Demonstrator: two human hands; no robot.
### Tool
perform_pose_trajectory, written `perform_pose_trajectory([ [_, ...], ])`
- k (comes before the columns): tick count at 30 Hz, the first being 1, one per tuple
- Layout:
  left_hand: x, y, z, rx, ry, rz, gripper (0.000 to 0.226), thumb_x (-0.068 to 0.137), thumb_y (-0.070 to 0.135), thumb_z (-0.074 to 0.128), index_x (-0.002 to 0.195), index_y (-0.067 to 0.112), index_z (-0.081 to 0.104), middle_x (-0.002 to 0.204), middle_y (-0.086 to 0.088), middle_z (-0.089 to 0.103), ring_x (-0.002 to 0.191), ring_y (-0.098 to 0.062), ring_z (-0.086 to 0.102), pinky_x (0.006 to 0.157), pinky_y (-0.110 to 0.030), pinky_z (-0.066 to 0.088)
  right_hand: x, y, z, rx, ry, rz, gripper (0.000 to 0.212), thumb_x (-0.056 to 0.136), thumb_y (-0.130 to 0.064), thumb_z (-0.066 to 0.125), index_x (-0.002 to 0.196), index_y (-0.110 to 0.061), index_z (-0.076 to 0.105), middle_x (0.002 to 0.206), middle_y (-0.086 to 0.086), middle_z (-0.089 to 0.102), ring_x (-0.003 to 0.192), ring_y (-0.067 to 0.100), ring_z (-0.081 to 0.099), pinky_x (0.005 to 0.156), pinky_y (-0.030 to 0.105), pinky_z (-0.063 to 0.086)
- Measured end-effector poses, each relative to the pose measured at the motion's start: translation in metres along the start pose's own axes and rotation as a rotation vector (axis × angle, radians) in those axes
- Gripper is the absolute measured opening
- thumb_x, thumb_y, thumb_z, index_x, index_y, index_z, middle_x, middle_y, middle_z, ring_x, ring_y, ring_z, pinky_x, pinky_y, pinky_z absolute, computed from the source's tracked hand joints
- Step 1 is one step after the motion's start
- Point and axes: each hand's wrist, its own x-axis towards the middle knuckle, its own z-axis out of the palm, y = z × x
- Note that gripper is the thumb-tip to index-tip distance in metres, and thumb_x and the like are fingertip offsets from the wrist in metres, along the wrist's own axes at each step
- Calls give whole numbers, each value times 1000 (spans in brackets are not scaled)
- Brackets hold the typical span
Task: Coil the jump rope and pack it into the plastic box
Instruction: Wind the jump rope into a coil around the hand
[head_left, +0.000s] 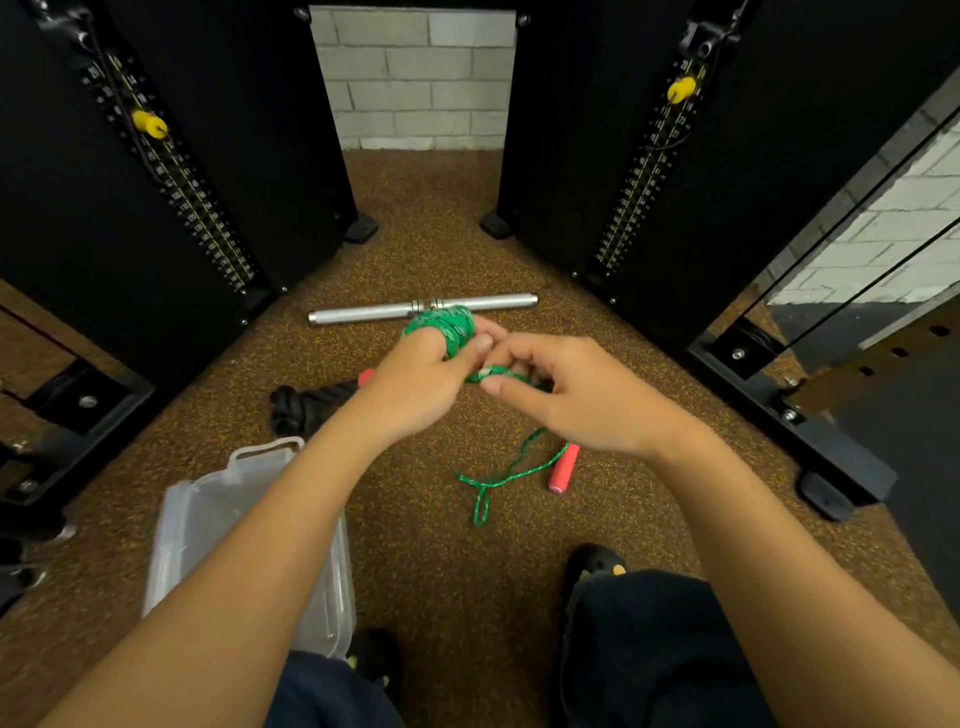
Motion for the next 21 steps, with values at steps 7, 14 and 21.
perform_pose_trajectory([
  [7, -3, 3, -4, -393, -350, -72, 51, 86, 59, 38, 62, 18, 57, 49, 5, 43, 49, -11, 38, 62, -24, 41, -2, 8, -19, 114, 133, -1, 9, 85, -25, 64, 90, -18, 67, 84, 4, 69, 82, 23, 62, 81, 37, 48],
  [14, -2, 6, -6, -914, -527, -111, 25, 84, 25, 52, 66, 13, 64, 33, 11, 33, 33, -3, 28, 42, -17, 31, 2, 8, -22, 165, 200, -51, 11, 85, -22, 59, 95, -23, 66, 95, 3, 65, 92, 14, 62, 86, 25, 46],
  [21, -4, 7, -8, -1487, -817, -70, 31, 97, 16, 37, 94, -5, 59, 52, -8, 63, 45, -17, 54, 59, -27, 45, 6, -11, 3, 664, 71, 82, 21, 97, -21, 40, 98, -15, 60, 93, 10, 57, 86, 14, 51, 81, 24, 43],
])
